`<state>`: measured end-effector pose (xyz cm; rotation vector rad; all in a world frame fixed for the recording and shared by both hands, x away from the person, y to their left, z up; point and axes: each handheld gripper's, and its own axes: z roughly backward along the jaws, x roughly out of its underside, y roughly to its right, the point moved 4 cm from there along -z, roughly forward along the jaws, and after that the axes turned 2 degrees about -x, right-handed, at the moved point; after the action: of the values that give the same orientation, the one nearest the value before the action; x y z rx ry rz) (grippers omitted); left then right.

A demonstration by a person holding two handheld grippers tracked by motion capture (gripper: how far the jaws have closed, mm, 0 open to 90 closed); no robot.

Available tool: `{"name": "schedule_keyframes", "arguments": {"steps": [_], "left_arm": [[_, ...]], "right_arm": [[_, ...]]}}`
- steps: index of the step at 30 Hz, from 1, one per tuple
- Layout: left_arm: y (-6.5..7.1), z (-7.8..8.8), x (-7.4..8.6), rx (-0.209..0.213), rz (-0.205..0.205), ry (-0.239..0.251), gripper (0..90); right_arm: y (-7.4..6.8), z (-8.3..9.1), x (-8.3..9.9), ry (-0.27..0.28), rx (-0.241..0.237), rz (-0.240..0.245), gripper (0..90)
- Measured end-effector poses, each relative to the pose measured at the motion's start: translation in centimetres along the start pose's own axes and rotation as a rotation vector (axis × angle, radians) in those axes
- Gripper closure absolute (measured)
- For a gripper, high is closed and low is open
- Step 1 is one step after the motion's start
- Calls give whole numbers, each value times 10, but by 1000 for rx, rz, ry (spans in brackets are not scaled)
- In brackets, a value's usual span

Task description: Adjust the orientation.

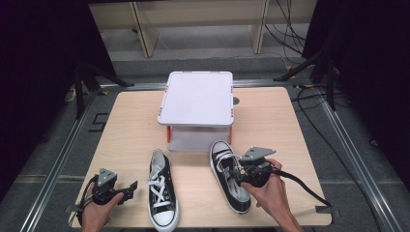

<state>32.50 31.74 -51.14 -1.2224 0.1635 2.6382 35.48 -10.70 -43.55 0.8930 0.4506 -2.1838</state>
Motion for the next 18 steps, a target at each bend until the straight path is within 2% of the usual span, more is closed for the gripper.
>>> {"name": "schedule_keyframes", "arguments": {"steps": [1,2,4,6,8,9,11,12,15,18], "left_arm": [[0,0,0,0,0,0,156],[0,0,0,0,-1,0,156],[0,0,0,-2,0,0,156],[-2,0,1,-10,-13,-12,155],[-2,0,1,-7,-9,-10,156],[0,0,0,0,2,0,155],[0,0,0,-2,1,0,156],[0,0,0,-1,1,0,155],[-1,1,0,-3,-6,-5,155],[-1,1,0,-2,-4,-4,155]], "right_arm": [[1,-2,1,1,-3,0,467],[0,-1,2,-19,2,-38,468],[4,-5,3,-8,-12,-6,471],[4,-5,4,-25,-11,-45,476],[7,-7,6,-25,-3,-27,478],[5,-6,5,-32,-6,-47,484],[6,-8,6,-30,0,-23,488],[5,-9,6,-40,6,-51,495],[8,-13,7,-52,9,-13,523],[7,-17,9,-78,21,-36,539]]}}
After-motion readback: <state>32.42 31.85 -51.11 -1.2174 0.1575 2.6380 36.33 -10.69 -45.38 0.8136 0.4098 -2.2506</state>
